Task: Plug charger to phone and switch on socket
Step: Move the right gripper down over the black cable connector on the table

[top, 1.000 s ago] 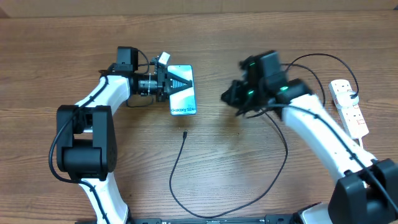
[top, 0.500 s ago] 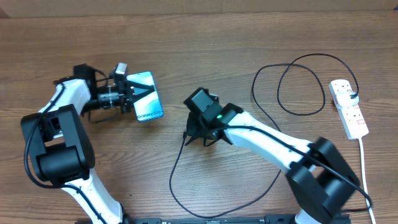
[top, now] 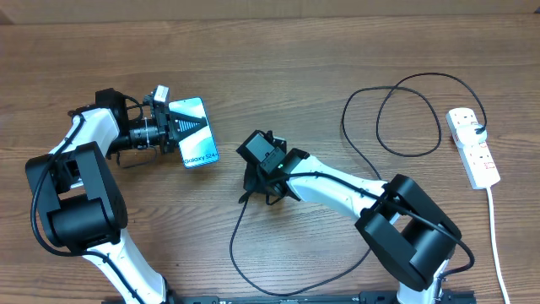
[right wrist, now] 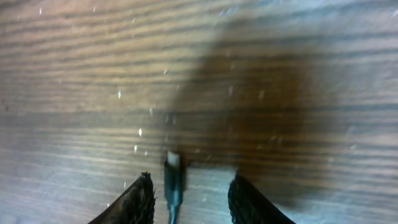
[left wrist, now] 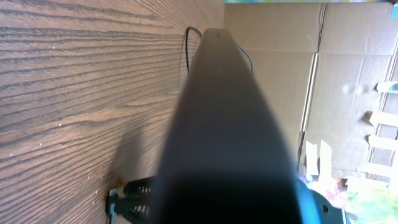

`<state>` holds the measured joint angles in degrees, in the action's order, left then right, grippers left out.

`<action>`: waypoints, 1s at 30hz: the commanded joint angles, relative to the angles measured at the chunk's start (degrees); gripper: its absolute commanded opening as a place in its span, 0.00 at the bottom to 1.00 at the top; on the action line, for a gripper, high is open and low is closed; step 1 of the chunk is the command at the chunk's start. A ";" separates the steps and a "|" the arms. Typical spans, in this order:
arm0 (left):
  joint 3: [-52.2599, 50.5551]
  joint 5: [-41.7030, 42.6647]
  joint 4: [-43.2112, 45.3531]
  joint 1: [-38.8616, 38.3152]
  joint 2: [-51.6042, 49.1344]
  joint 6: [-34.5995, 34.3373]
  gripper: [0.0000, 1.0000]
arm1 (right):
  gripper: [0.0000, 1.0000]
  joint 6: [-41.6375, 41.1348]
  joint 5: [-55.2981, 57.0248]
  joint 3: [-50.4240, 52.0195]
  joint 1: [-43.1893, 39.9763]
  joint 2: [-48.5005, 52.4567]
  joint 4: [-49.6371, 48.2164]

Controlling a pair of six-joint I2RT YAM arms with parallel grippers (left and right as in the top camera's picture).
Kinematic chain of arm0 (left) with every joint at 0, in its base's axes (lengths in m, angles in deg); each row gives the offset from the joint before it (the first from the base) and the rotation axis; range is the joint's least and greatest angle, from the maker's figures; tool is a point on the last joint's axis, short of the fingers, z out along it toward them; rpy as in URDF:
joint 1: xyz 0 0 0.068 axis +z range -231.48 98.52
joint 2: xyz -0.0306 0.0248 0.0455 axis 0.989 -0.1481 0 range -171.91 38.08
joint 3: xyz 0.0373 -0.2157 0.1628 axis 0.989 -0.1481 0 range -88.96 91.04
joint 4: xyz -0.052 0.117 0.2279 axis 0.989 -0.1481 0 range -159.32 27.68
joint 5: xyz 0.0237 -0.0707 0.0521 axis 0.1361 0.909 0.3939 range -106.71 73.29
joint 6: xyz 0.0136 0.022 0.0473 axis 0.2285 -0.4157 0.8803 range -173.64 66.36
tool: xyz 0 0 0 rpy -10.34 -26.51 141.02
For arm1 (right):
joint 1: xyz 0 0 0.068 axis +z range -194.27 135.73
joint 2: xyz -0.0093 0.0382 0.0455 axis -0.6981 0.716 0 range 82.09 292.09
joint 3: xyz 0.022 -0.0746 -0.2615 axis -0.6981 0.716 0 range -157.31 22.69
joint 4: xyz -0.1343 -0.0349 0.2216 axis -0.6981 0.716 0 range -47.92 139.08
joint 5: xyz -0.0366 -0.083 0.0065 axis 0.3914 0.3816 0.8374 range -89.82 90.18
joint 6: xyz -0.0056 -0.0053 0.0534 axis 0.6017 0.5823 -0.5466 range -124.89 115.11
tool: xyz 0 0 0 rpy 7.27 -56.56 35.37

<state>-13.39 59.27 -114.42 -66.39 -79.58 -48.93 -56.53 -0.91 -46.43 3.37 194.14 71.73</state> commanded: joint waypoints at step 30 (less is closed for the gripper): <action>0.52 1.33 0.09 -0.28 1.73 1.53 0.04 | 0.04 14.97 3.17 -14.88 -13.18 3.17 28.65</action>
<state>-13.39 58.83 -114.38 -66.39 -79.58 -48.89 -47.63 0.82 -58.21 -4.92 197.18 99.14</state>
